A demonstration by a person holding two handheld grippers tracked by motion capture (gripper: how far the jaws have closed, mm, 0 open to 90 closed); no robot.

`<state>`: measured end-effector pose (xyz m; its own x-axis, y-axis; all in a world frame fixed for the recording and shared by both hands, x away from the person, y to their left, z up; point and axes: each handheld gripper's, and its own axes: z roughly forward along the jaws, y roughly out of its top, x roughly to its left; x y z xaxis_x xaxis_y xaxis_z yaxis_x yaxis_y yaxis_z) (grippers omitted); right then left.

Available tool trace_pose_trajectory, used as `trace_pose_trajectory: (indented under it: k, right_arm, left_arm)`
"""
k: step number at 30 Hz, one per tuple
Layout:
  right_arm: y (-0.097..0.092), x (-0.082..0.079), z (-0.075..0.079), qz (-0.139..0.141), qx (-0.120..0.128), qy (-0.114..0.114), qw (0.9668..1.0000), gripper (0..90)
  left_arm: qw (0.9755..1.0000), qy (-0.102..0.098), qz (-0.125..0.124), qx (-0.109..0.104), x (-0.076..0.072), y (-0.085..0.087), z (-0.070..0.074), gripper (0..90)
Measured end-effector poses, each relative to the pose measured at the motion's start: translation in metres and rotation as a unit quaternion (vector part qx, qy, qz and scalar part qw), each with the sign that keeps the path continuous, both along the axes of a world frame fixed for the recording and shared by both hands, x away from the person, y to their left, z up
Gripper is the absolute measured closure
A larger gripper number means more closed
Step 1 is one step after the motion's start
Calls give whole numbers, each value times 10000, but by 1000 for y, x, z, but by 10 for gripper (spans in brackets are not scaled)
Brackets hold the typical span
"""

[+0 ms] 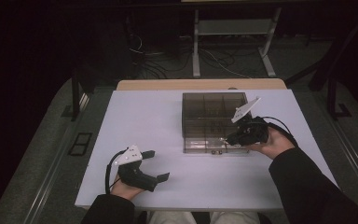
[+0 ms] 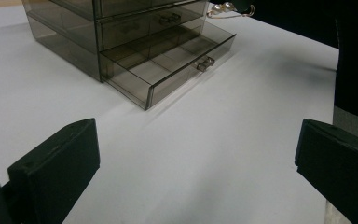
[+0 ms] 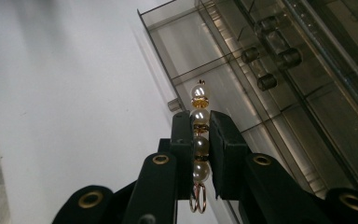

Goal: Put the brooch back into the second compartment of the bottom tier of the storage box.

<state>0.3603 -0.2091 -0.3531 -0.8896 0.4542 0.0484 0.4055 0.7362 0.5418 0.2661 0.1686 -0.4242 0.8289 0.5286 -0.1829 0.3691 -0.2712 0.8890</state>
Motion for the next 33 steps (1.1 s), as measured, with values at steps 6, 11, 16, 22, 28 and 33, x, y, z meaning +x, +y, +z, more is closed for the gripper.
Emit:
trace_pose_trajectory:
  k: [6,11,16,22,28,33]
  right_arm:
    - [5,7,-4,-31,14,-64,10000,798]
    - [10,11,-8,-49,7,-76,10000,799]
    - [14,13,-11,-24,24,-93,10000,798]
    - [19,15,-15,-3,2,-116,9999,799]
    - [22,19,-20,-30,27,-114,9999,798]
    - [25,22,-24,-33,18,-86,10000,798]
  left_arm:
    - [10000,-4,-7,2,0,0,0,0]
    - [10000,-1,-1,-8,0,0,0,0]
    - [10000,-8,-14,1,0,0,0,0]
    - [10000,-19,-23,2,0,0,1,0]
    - [10000,-19,-25,-2,0,0,1,0]
    - [10000,-27,-32,5,0,0,1,0]
